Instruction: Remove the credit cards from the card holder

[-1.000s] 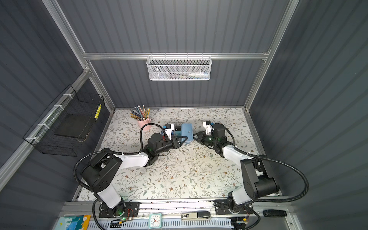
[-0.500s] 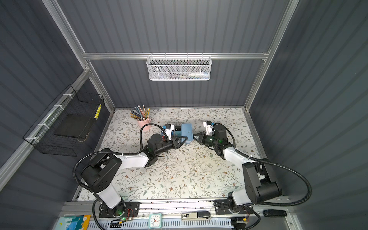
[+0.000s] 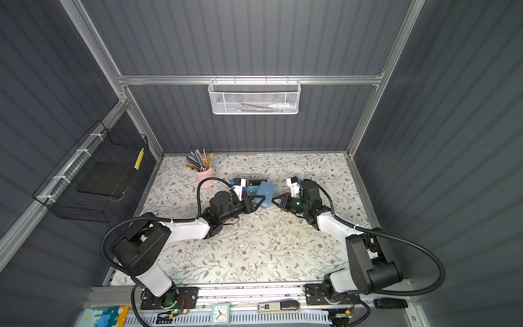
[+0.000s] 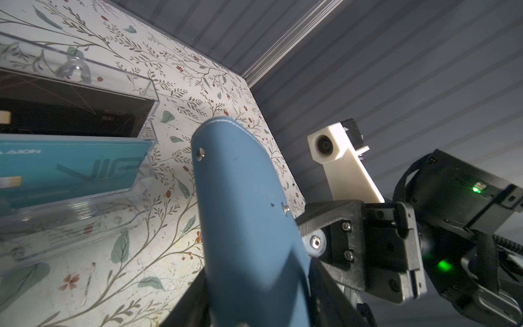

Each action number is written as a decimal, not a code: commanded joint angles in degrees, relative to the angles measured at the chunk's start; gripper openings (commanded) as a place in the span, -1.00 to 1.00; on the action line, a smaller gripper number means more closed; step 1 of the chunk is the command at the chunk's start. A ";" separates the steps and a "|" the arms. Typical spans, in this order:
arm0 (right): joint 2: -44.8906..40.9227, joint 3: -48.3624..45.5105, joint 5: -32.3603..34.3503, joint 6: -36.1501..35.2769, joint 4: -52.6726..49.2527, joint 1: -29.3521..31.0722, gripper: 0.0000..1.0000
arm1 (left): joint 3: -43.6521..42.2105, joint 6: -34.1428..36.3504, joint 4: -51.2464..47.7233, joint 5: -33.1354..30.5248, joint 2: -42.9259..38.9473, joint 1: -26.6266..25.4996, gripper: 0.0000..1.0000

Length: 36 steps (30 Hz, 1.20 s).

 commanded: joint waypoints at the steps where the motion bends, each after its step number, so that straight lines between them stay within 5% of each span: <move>1: -0.68 -0.77 0.65 -1.99 0.02 0.44 -1.00 | -1.07 2.47 -1.72 -1.68 -1.61 -0.63 0.06; 27: 8.03 -4.92 7.62 -6.48 -3.68 4.62 -1.00 | -3.47 4.39 -11.92 -12.78 3.70 -10.05 0.05; 36: 9.97 -1.53 14.79 -11.17 -10.64 6.25 -1.00 | -4.35 4.95 -14.77 -16.34 3.24 -11.51 0.04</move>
